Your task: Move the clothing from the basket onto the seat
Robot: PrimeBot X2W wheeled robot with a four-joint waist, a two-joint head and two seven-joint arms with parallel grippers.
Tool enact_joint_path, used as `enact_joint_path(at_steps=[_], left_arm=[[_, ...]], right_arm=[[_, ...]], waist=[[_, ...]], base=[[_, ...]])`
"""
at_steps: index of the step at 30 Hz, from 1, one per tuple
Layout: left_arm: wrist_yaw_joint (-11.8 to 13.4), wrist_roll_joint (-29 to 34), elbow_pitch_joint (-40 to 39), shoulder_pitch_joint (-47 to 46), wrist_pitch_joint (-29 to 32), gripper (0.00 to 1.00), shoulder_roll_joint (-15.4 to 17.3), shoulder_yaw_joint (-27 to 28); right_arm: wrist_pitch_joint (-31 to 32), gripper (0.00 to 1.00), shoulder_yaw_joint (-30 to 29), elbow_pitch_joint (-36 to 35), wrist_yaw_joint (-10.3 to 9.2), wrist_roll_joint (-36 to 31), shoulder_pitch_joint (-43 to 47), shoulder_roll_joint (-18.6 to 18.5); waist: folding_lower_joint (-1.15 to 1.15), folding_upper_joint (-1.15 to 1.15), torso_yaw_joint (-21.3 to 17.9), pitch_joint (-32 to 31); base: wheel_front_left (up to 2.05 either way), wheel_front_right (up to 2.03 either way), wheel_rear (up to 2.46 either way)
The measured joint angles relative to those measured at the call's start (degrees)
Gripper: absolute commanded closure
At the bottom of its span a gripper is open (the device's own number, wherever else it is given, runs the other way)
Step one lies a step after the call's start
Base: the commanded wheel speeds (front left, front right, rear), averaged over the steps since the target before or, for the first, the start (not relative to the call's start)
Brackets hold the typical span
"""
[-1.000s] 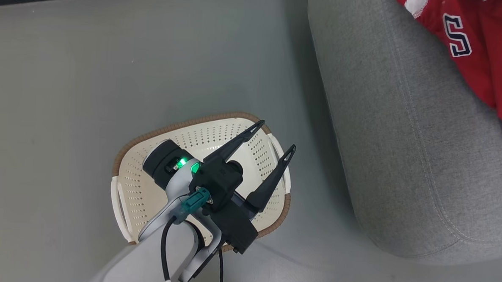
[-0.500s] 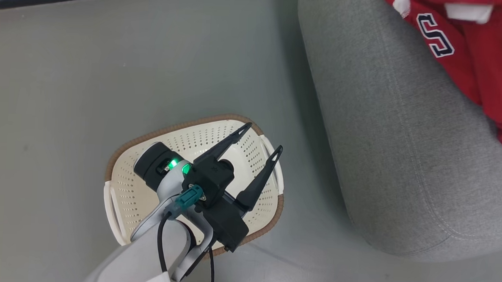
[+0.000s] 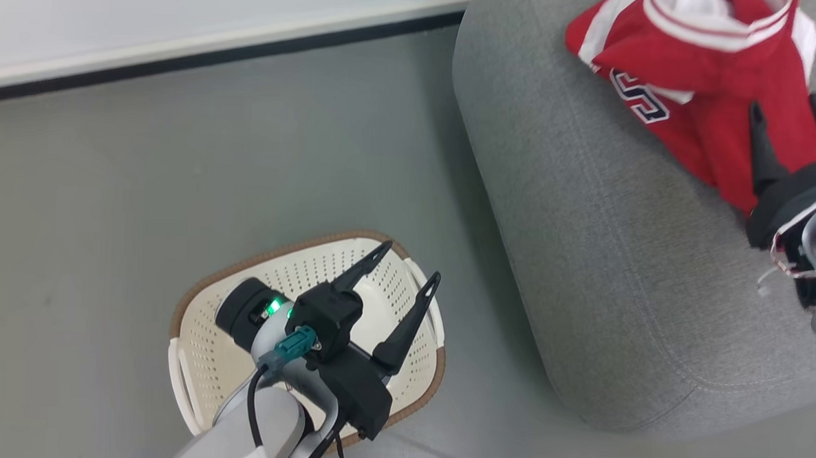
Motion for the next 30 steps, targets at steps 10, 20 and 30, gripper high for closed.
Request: enact_joint_path(at_steps=[10,20,30], left_arm=[[0.11,-2.92,3.12,3.25,-2.44,0.00,-1.68,1.25],[1.58,-5.22,5.84,6.52,-5.84,0.00,-2.10,4.88],[3.93,-7.45,7.11,11.70,-7.11,0.00,-0.92,9.06]], right_arm=[[-0.52,0.00,0.78,-0.82,0.53,-0.43,4.15,0.11],[-0.57,0.00,2.59,-4.64,0.96,-1.41,8.09,3.14],[-0.57,0.00,2.33,-10.50,0.83,-1.19,17.12,5.42]], waist=[[-0.01,0.00,-0.60,-6.70],[-0.01,-0.01,0.81,-13.94],[-0.01,-0.01,5.00,-20.53]], base=[[0.00,0.00,0.00],[0.00,0.00,0.00],[0.00,0.00,0.00]])
